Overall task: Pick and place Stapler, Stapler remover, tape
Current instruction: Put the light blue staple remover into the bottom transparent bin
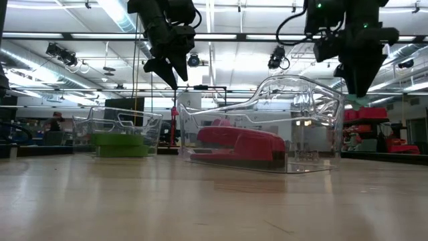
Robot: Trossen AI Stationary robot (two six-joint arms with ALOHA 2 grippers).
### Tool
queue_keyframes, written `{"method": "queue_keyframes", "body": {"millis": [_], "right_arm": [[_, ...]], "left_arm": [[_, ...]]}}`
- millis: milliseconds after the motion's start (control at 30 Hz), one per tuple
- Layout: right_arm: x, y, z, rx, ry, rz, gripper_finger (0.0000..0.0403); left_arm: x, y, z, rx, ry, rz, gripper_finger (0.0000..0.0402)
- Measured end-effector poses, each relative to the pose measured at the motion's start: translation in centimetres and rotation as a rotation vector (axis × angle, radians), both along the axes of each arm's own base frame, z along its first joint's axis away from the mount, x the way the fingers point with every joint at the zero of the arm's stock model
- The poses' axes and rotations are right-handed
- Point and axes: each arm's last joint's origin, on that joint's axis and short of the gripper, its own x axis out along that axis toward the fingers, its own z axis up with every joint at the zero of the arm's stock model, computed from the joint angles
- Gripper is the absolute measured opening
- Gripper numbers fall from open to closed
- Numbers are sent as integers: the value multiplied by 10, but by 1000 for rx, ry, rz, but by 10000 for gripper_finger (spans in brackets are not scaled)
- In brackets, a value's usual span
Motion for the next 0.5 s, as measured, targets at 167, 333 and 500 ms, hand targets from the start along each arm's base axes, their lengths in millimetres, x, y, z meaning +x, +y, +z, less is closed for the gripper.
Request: {"method": "queue_keyframes", "body": {"millis": [167, 333, 500], "right_arm": [[3, 12, 5, 56, -85, 65, 165], [9, 27, 9, 153, -181, 157, 165], [13, 40, 13, 207, -245, 212, 165]], "left_arm": [[0, 0, 0, 0, 0, 0, 243], [0, 0, 0, 0, 0, 0, 243], [0, 0, 0, 0, 0, 0, 243]]}}
